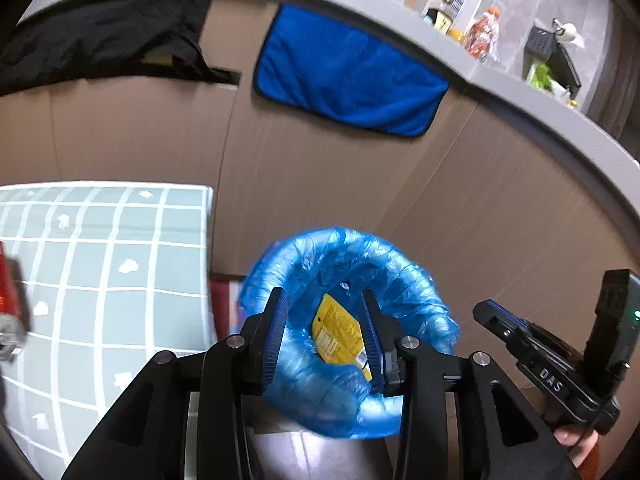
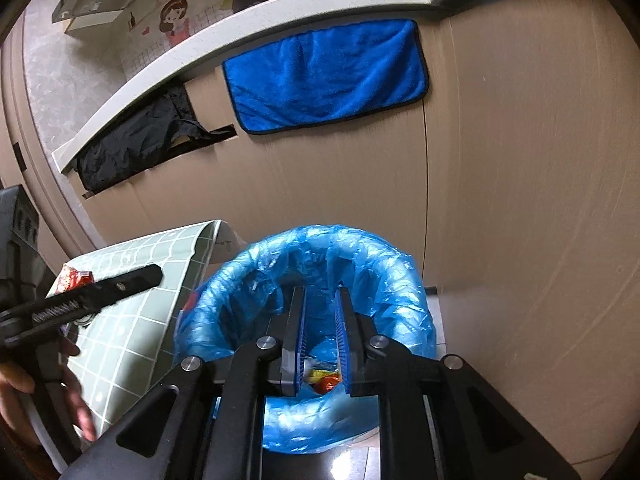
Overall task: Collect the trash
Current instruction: 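Open both tools to drop the tissue and packet into the bin, then move both tools back over the remaining trash on the table, then grasp the red snack wrapper with the right tool while the left tool grasps the blue-white tissue, then carry the tissue and red wrapper over the bin with both tools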
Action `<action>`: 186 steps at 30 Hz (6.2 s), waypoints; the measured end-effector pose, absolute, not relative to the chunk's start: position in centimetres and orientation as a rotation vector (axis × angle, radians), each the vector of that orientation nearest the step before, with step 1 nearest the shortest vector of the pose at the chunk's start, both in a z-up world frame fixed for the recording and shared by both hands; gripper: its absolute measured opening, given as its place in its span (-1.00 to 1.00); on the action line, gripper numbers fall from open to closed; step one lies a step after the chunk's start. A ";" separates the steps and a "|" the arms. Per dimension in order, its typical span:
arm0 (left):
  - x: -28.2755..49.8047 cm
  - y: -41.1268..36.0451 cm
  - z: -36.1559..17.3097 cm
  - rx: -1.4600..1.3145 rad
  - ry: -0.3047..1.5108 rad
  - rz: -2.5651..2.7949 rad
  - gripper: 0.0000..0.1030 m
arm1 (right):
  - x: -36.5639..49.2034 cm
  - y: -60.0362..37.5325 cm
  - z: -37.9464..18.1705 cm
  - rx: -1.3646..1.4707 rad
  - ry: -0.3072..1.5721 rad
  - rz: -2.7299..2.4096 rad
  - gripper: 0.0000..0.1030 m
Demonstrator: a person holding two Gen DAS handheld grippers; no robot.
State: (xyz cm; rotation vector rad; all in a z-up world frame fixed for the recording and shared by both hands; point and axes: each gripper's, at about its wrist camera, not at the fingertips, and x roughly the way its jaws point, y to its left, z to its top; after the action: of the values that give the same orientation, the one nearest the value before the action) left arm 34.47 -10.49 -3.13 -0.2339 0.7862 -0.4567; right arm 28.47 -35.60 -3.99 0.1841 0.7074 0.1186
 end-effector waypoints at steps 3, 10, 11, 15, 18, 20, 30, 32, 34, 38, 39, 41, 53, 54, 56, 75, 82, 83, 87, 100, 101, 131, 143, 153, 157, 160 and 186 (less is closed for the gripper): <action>32.5 -8.0 -1.9 -0.178 0.755 -0.408 -0.26 | 27.7 -34.4 -3.2 0.168 0.696 0.139 -0.72; 28.0 0.9 -1.6 -0.142 0.748 -0.233 -0.26 | 27.0 -28.5 -2.1 0.149 0.691 0.274 -0.68; 27.5 2.2 -1.7 -0.132 0.755 -0.210 -0.26 | 27.0 -27.5 -2.1 0.141 0.693 0.296 -0.66; 25.7 8.0 -2.5 -0.110 0.782 -0.110 -0.26 | 26.9 -21.3 -1.9 0.082 0.709 0.451 -0.54; 24.0 13.2 -3.0 -0.139 0.782 -0.024 -0.26 | 26.6 -16.7 -2.4 0.050 0.744 0.561 -0.54; 22.8 15.9 -3.1 -0.150 0.771 0.026 -0.26 | 26.4 -13.6 -2.6 0.017 0.763 0.621 -0.54; 18.8 25.8 -4.3 -0.264 0.761 0.177 -0.26 | 25.0 2.8 -3.6 -0.215 0.805 1.044 -0.52; 18.5 26.2 -4.6 -0.274 0.766 0.183 -0.26 | 25.3 5.6 -3.5 -0.257 0.795 1.085 -0.50; 18.2 26.8 -4.8 -0.283 0.767 0.185 -0.26 | 26.0 8.0 -3.7 -0.299 0.802 1.113 -0.48; 17.3 28.3 -5.2 -0.307 0.755 0.198 -0.26 | 27.6 11.3 -5.1 -0.361 0.836 1.132 -0.47; 17.2 28.7 -5.3 -0.315 0.754 0.202 -0.26 | 27.9 11.8 -5.6 -0.375 0.855 1.121 -0.47; 16.9 29.4 -5.6 -0.330 0.752 0.209 -0.26 | 28.5 12.0 -6.8 -0.389 0.919 1.098 -0.45; 20.4 28.5 -7.6 -0.407 0.792 0.104 -0.26 | 24.8 4.4 -9.9 -0.273 1.025 1.139 -0.85; 20.7 28.1 -7.6 -0.409 0.792 0.096 -0.26 | 25.1 3.5 -9.5 -0.253 1.018 1.117 -0.86; 21.0 27.5 -7.6 -0.399 0.794 0.093 -0.26 | 25.3 1.4 -8.7 -0.227 0.998 1.069 -0.87; 25.3 24.1 -5.8 -0.357 0.773 0.018 -0.26 | 28.6 -9.0 -7.5 -0.049 0.936 0.755 -0.65; 23.9 25.7 -7.3 -0.380 0.795 0.082 -0.26 | 28.0 -7.0 -9.7 -0.097 1.009 0.793 -0.44; 23.7 25.8 -7.4 -0.376 0.792 0.087 -0.25 | 27.9 -6.7 -10.0 -0.115 1.014 0.790 -0.44; 22.7 26.3 -7.3 -0.355 0.751 0.109 -0.16 | 27.2 -5.1 -10.2 -0.216 0.966 0.794 -0.35; 23.7 24.5 -7.8 -0.321 0.803 0.082 -0.15 | 26.8 -6.4 -8.7 -0.164 0.940 0.760 -0.92; 24.0 24.5 -7.9 -0.329 0.802 0.093 -0.15 | 26.6 -6.9 -8.1 -0.157 0.917 0.749 -0.92; 18.6 20.9 -2.6 -0.319 0.618 0.125 -0.36 | 22.2 -9.4 -2.5 -0.104 0.743 0.724 -0.92; 14.9 12.8 3.8 -0.183 0.487 0.009 -0.36 | 19.4 -11.5 2.5 -0.123 0.593 0.710 -0.92; 13.1 4.1 9.1 -0.052 0.364 -0.078 -0.36 | 17.5 -17.6 7.9 -0.110 0.457 0.590 -0.92; 13.3 0.2 10.7 -0.011 0.336 -0.136 -0.36 | 17.2 -20.6 9.5 -0.090 0.420 0.529 -0.92; 13.7 -2.4 11.7 0.003 0.315 -0.178 -0.35 | 17.0 -22.8 10.6 -0.082 0.393 0.486 -0.92; 29.1 -15.8 2.6 0.022 0.572 -0.383 -0.35 | 24.8 -34.6 5.7 0.036 0.450 0.189 -0.92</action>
State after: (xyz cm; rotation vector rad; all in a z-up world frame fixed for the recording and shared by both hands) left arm 29.15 -15.84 2.56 0.0217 0.5722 -0.3832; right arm 24.77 -34.62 5.72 0.0358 0.4498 0.1895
